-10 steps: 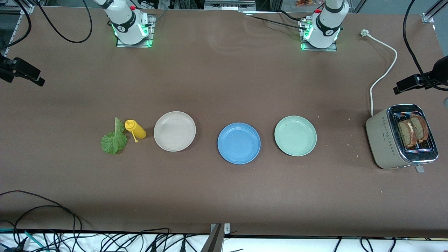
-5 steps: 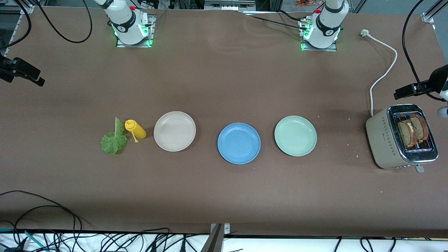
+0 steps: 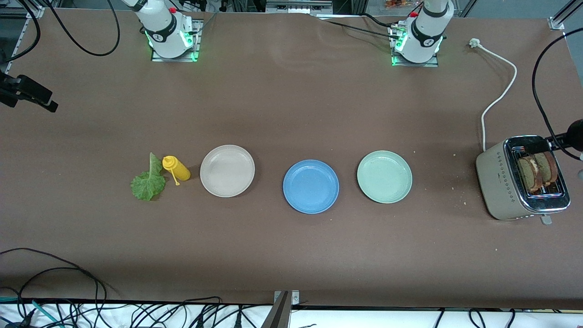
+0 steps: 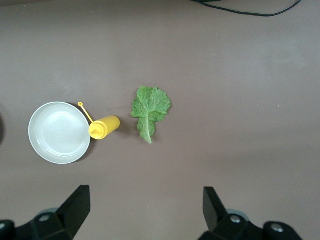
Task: Make sandwich in blue plate with both arms
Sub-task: 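Reach the left gripper down to the toaster and grasp a bread slice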
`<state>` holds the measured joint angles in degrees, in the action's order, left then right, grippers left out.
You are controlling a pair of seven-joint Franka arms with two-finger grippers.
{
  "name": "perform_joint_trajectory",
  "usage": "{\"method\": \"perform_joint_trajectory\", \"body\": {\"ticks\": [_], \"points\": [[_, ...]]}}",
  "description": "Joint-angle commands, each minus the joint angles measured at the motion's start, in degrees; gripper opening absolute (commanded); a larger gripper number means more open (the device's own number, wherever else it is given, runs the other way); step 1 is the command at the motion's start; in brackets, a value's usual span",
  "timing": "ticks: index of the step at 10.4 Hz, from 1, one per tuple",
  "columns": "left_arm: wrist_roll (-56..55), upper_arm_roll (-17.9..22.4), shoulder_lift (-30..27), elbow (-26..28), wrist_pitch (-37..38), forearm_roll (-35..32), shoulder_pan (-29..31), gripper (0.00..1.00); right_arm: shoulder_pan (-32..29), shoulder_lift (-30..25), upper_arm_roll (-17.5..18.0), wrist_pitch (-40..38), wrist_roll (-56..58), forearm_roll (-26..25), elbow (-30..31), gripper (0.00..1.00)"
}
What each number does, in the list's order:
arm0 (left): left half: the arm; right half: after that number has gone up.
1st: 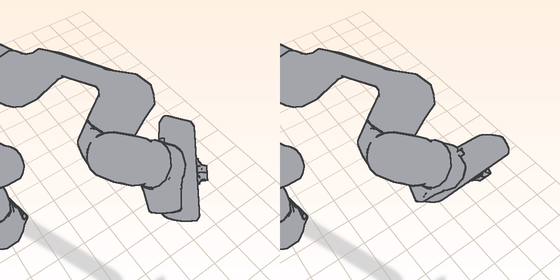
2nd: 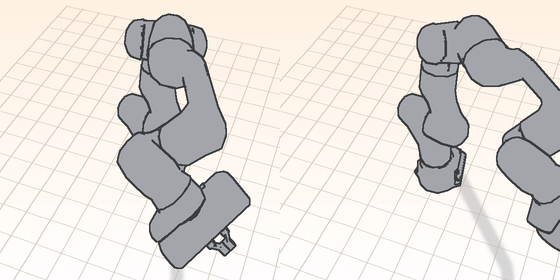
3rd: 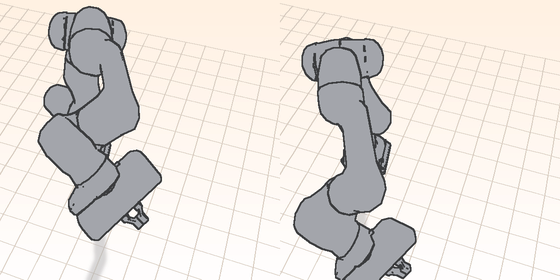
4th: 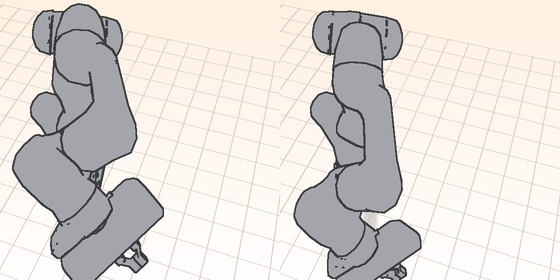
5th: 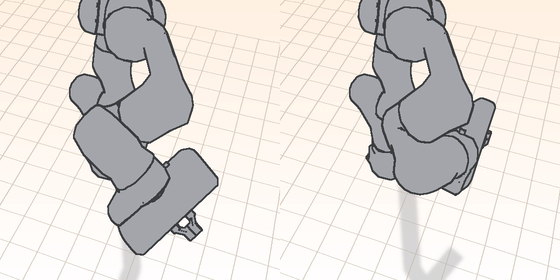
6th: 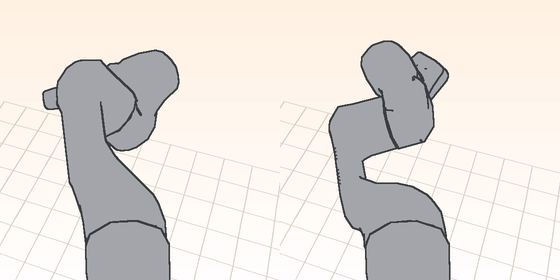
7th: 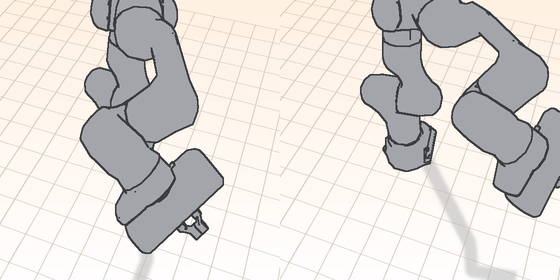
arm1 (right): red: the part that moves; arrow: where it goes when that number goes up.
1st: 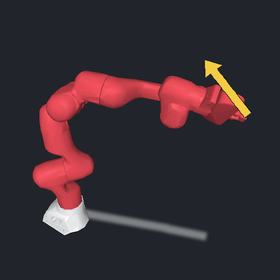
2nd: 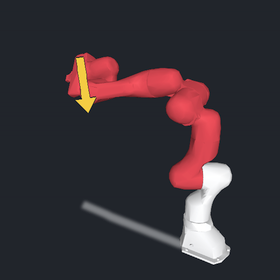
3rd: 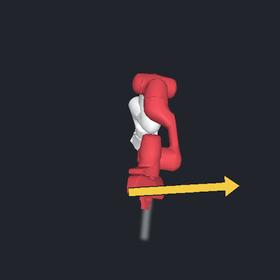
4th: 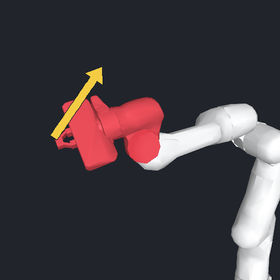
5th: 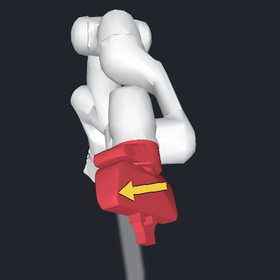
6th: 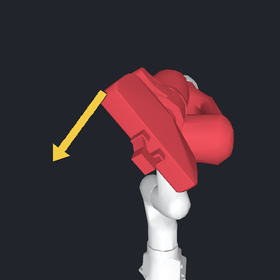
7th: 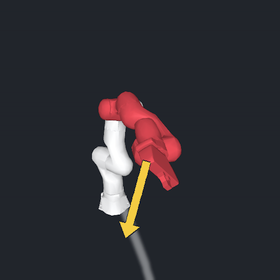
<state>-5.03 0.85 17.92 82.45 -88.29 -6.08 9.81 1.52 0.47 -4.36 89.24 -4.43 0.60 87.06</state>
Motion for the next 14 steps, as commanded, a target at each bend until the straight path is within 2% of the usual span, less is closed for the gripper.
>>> {"method": "perform_joint_trajectory", "body": {"ticks": [1,6,10,11,13,14], "points": [[1.8,-0.2,3.6,-1.3,-4.1,-2.4,0.1,1.0,-0.4,0.0,0.0,-0.6,0.4,1.0,-0.8,1.0],[5.1,-0.3,9.0,-1.3,-10.0,-2.3,3.1,1.0,-0.4,0.0,0.0,-0.6,0.4,1.0,-0.7,1.0],[5.1,-0.3,11.8,-1.2,-10.5,-2.4,3.4,1.0,-0.4,0.0,0.0,-0.6,0.4,1.1,-0.8,1.0],[5.1,-0.2,11.9,-1.2,-10.6,-2.4,4.0,0.97,-0.4,0.0,0.0,-0.6,0.4,1.0,-0.8,1.0],[5.1,-0.3,12.0,-1.2,-10.6,-2.6,4.3,0.75,-0.4,0.0,0.0,-0.6,0.5,1.0,-0.8,1.0],[5.1,-0.3,12.0,-1.2,-10.5,-2.6,4.2,0.56,-0.5,0.0,0.0,-0.6,0.4,1.0,-0.8,1.0]]}}
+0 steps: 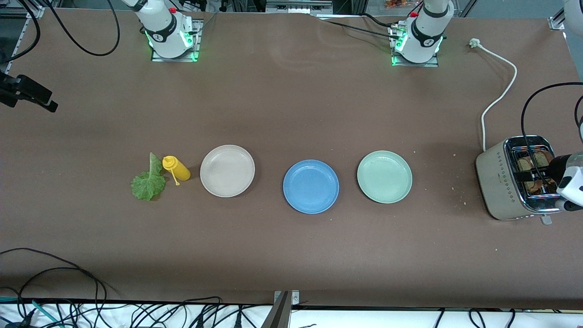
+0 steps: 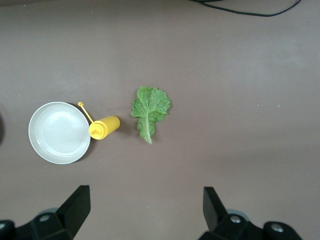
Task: Make sandwich in blue plate with both arms
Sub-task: 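Reach the left gripper down to the toaster and grasp a bread slice, then lift the bread slice out of the toaster with the left gripper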
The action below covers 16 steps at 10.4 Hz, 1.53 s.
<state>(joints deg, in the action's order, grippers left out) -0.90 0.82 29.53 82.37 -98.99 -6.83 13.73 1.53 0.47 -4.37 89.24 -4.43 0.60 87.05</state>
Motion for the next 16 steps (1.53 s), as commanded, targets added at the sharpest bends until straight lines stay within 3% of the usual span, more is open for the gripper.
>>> {"method": "perform_joint_trajectory", "body": {"ticks": [1,2,4,5,8,11,14,16], "points": [[1.0,-0.3,0.3,-1.2,0.3,-1.9,0.2,0.4,-0.4,0.0,0.1,-0.6,0.4,1.0,-0.8,1.0],[1.0,-0.3,0.3,-1.2,0.4,-1.9,0.3,0.24,-0.4,0.0,0.1,-0.6,0.4,1.0,-0.8,1.0],[0.8,-0.3,0.2,-1.2,0.6,-2.0,0.2,0.03,-0.4,0.0,0.1,-0.6,0.5,1.0,-0.8,1.0],[0.8,-0.3,0.1,-1.2,0.7,-2.0,0.2,0.0,-0.5,0.0,0.1,-0.6,0.4,1.0,-0.8,1.0],[1.4,-0.2,-2.0,-1.3,4.3,-1.9,0.5,0.0,-0.5,0.0,0.1,-0.6,0.5,1.0,-0.8,1.0],[3.8,-0.3,-8.9,-1.5,12.0,-1.9,0.8,0.0,-0.4,0.0,0.1,-0.6,0.5,1.0,-0.8,1.0],[9.9,-0.6,-14.6,-1.6,13.1,-1.9,0.8,0.0,-0.4,0.0,0.1,-0.6,0.5,1.0,-0.8,1.0],[10.7,-1.1,-16.3,-6.0,17.6,-1.2,0.8,0.0,-0.5,0.0,0.1,-0.6,0.5,1.0,-0.8,1.0]]}}
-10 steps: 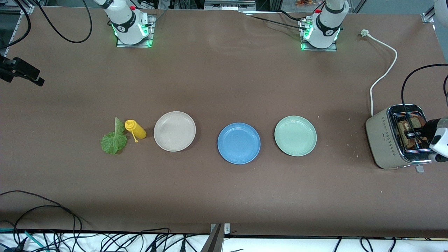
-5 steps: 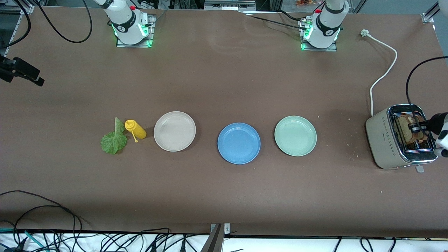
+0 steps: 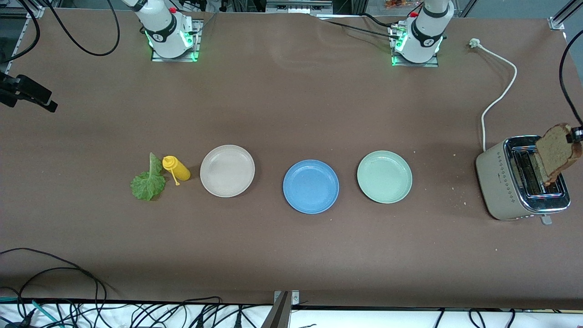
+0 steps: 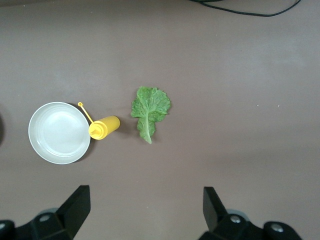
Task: Make sandwich in blue plate with both arms
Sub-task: 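Lift the bread slice out of the toaster with the left gripper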
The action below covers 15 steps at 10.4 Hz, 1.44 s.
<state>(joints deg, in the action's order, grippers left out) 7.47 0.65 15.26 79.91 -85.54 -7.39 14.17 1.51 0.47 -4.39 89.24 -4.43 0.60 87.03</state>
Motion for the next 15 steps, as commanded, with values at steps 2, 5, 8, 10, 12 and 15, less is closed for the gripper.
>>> {"method": "perform_joint_trajectory", "body": {"ticks": [2,5,8,10,12,15], "points": [[2.4,-1.4,-2.0,-8.3,8.0,-0.3,-0.6,0.0,-0.4,0.0,0.1,-0.5,0.5,1.0,-0.8,1.0],[1.9,-5.4,-1.2,-8.3,7.9,2.9,-1.3,0.0,-0.4,0.0,0.1,-0.5,0.5,1.0,-0.8,1.0],[1.3,-5.3,1.4,-8.2,7.9,7.3,-2.9,0.0,-0.5,0.0,0.1,-0.4,0.5,1.0,-0.8,1.0],[-3.0,-5.3,4.1,-7.9,7.4,10.9,-6.2,0.0,-0.5,0.0,0.1,-0.3,0.5,1.0,-0.8,1.0],[-10.9,-5.4,7.2,-8.3,4.6,15.5,-11.8,0.0,-0.5,0.0,0.1,-0.3,0.5,1.0,-0.8,1.0],[-14.7,-5.3,12.8,-5.8,-8.5,30.0,-14.7,0.0,-0.5,0.0,0.1,-0.4,0.5,1.0,-0.8,1.0]]}}
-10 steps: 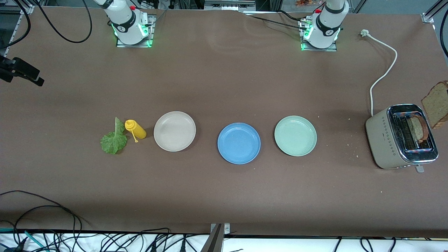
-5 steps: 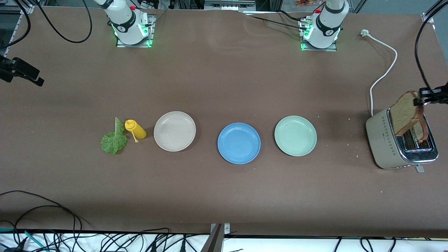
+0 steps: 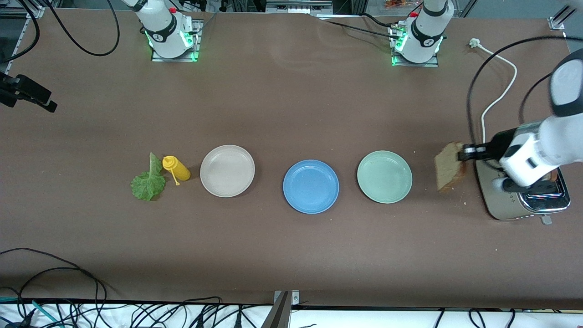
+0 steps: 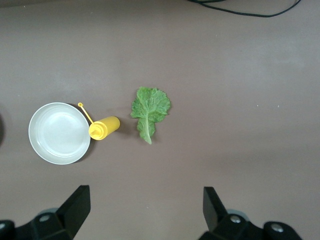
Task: Make sandwich in blue plate with both arms
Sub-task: 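Carry the bread slice over the blue plate and lower it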
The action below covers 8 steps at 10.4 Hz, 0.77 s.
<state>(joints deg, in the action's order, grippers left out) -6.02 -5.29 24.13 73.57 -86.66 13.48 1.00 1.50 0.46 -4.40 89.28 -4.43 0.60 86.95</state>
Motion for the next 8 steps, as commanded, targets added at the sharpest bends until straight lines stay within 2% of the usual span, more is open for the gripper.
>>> {"method": "perform_joint_trajectory", "body": {"ticks": [1,3,6,8], "points": [[-0.9,0.6,5.8,0.7,-11.2,10.0,-3.8,0.0,-0.4,0.0,0.1,-0.4,0.5,1.0,-0.7,1.0],[-1.1,0.5,10.0,0.0,-15.3,11.1,-6.9,0.0,-0.4,0.0,0.1,-0.5,0.5,1.0,-0.7,1.0],[-2.4,0.9,13.7,-0.1,-19.7,21.0,-11.1,0.0,-0.4,0.0,0.1,-0.5,0.6,1.0,-0.7,1.0],[-6.1,0.9,15.3,-0.3,-19.8,29.5,-12.3,0.0,-0.4,0.0,-0.2,-0.7,0.5,1.1,-0.7,1.0]]}}
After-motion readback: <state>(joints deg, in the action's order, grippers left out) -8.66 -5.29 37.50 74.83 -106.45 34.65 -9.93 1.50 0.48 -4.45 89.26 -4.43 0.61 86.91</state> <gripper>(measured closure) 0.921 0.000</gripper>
